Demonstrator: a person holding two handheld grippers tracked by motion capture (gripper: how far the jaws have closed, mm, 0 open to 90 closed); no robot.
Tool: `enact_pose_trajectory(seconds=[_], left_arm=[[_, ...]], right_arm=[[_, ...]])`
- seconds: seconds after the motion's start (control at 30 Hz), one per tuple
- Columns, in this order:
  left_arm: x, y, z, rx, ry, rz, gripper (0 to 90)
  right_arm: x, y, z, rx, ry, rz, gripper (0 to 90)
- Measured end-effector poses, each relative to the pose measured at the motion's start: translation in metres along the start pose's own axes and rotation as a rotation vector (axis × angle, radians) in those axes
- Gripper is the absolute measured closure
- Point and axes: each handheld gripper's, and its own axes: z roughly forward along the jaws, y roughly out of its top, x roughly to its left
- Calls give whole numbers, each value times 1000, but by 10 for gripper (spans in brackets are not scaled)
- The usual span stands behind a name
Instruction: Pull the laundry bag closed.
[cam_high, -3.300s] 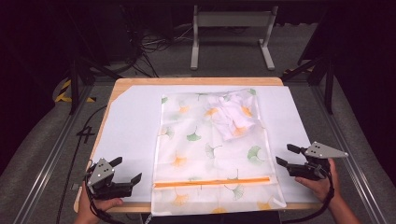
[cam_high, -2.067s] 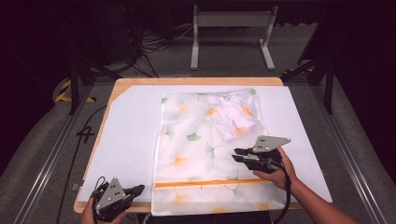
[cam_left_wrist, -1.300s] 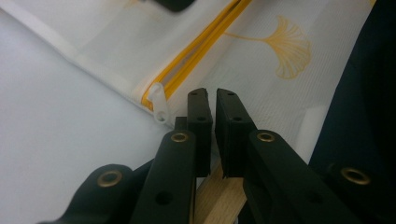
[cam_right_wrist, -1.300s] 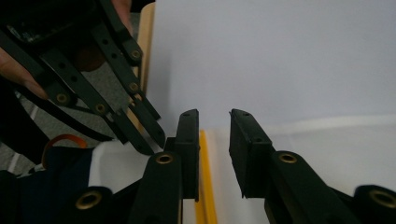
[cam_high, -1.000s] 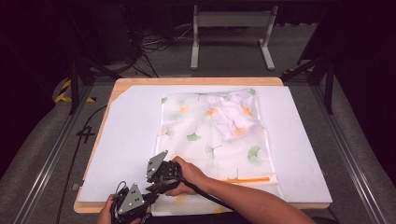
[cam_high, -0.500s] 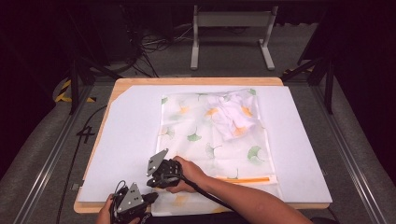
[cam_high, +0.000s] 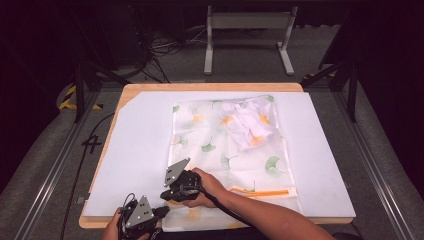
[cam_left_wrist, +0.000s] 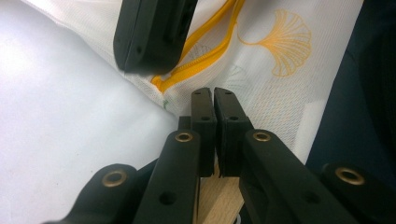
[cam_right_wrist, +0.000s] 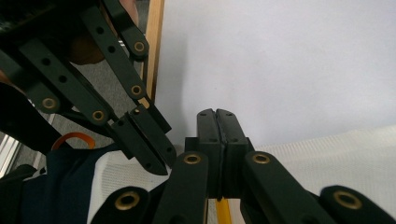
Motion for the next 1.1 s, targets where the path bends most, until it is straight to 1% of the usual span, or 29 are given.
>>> enact_pose_trajectory(seconds=[0.07,0.17,0.23,0.27,0.3,0.4,0.43,0.47,0.5,0.53,0.57,0.63,0.73,0.77,0.83,1.0,1.03,1.07,1.1], left_arm=[[1,0,0,0,-4,-4,877],[1,0,0,2,-3,-3,878],[1,1,0,3,-4,-8,878],[0,1,0,7,-1,-5,876],[0,1,0,7,-3,0,870],[0,1,-2,-4,-3,-4,872],[1,1,-2,-8,-7,-9,878],[2,1,-2,-4,2,-11,877],[3,2,-3,-3,17,-13,878],[5,2,-4,-19,18,-18,878],[6,2,-6,-32,23,-35,873],[8,2,-4,-24,17,-29,873],[6,3,0,2,11,-12,874],[6,3,1,3,14,-6,871],[7,3,0,4,13,-7,872],[7,3,1,5,9,-9,875],[7,2,1,4,10,-6,875],[7,2,1,4,9,-8,875],[7,2,1,3,10,-7,876]], right_arm=[[1,-2,-3,-7,-14,-5,899],[1,-5,-4,-6,-17,0,899],[0,-8,-5,-5,-17,5,899],[-1,-9,-8,-13,-15,13,898],[-1,-10,-9,-14,-15,10,899],[-1,-12,-10,-16,-17,15,899],[-1,-14,-10,-16,-10,21,898],[-2,-14,-10,-13,-13,27,899],[-2,-15,-10,-9,-14,23,899],[-2,-15,-10,-9,-13,20,899],[-2,-15,-11,-7,-15,16,898],[-2,-17,-13,3,-13,12,890],[0,-21,-16,25,-16,12,892],[0,-23,-16,30,-18,16,900],[0,-24,-16,37,-18,17,898],[4,-24,-15,39,-24,9,869],[5,-24,-15,34,-30,6,848],[5,-24,-17,23,-40,13,813],[4,-23,-18,13,-35,26,799]])
